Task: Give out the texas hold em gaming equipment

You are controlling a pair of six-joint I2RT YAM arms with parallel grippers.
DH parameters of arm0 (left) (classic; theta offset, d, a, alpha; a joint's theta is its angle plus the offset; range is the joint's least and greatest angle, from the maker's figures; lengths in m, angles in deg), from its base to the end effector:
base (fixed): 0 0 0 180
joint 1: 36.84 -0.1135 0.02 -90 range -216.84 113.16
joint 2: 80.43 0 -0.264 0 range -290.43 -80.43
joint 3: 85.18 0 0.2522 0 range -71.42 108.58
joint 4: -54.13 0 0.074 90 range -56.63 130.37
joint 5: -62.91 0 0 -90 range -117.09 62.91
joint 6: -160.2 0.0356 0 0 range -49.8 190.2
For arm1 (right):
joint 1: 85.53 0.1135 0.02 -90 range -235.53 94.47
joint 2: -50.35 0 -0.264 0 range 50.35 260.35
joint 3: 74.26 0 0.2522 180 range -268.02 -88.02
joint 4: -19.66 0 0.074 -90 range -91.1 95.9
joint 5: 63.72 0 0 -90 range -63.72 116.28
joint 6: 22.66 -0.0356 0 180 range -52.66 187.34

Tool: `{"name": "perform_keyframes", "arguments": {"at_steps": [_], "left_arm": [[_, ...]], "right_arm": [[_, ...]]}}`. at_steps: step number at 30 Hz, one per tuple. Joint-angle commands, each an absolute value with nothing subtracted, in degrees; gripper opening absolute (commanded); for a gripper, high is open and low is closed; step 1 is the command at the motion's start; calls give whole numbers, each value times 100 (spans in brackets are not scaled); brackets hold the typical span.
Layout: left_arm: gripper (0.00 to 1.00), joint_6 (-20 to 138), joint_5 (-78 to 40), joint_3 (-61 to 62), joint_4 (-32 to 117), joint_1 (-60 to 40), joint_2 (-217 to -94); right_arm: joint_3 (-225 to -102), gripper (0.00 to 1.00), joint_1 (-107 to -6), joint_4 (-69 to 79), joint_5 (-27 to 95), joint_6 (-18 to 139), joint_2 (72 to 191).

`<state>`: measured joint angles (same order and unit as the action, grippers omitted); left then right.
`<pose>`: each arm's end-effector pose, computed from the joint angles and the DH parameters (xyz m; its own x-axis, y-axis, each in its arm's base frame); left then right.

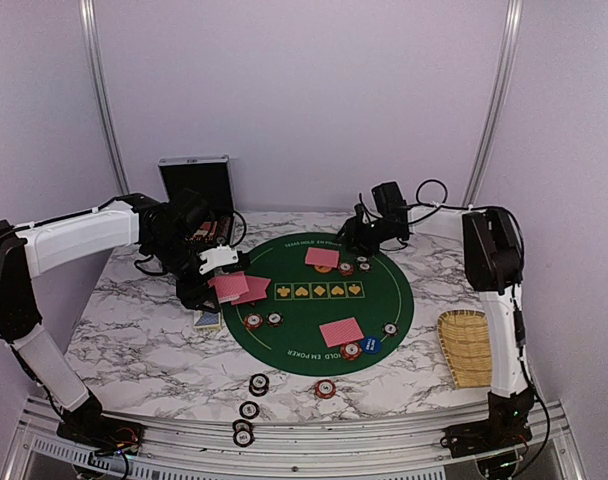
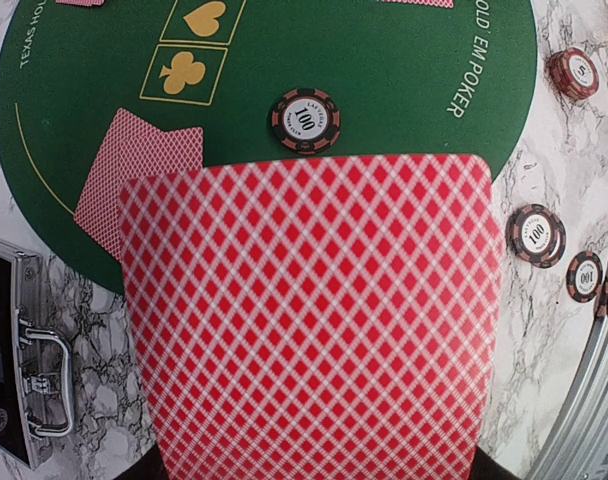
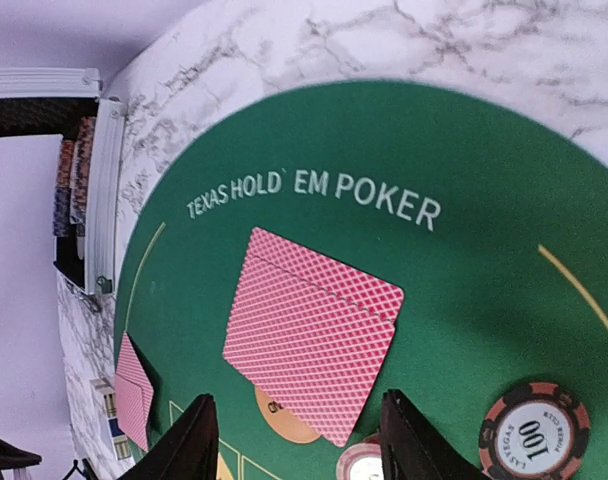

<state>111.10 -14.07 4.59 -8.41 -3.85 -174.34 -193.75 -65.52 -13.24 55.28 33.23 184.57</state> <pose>0.2746 -0.1878 0.2589 -0.1859 0.8812 -0.4347 0.9618 0.2536 0.1028 0.4817 0.1938 0.1609 -0.9148 0.1889 -0.3571 -0.1127 0.7296 0.6745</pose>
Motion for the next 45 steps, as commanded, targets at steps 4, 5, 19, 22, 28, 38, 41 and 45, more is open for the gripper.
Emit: {"name": "perform_keyframes", "arguments": {"at_steps": [4, 5, 19, 22, 28, 38, 41, 45], "left_arm": [[0, 11067, -1272, 620, -955, -397, -17351], [0, 11061, -1263, 647, -955, -397, -17362], [0, 11045, -1248, 801, -955, -396, -17461], [0, 11042, -1252, 788, -955, -388, -17462], [0, 11021, -1234, 789, -955, -388, -17458], [0, 11027, -1256, 766, -955, -379, -17437], [0, 11029, -1260, 743, -955, -380, -17437], [0, 11021, -1241, 742, -956, -379, -17438]], "right_arm": [[-18550, 66, -6281, -1036, 5147, 3541, 16858], [-18335, 68, -6173, -914, 5274, 3474, 16716], [-16106, 73, -4560, 2385, 7206, 1369, 16354], [-16183, 74, -4357, 2745, 7325, 1091, 16505], [-16402, 74, -4110, 3200, 7490, 720, 16878], [-16752, 74, -3974, 3550, 7635, 410, 17225], [-16694, 74, -3979, 3530, 7645, 424, 17180], [-16649, 74, -3974, 3495, 7630, 441, 17138]]}}
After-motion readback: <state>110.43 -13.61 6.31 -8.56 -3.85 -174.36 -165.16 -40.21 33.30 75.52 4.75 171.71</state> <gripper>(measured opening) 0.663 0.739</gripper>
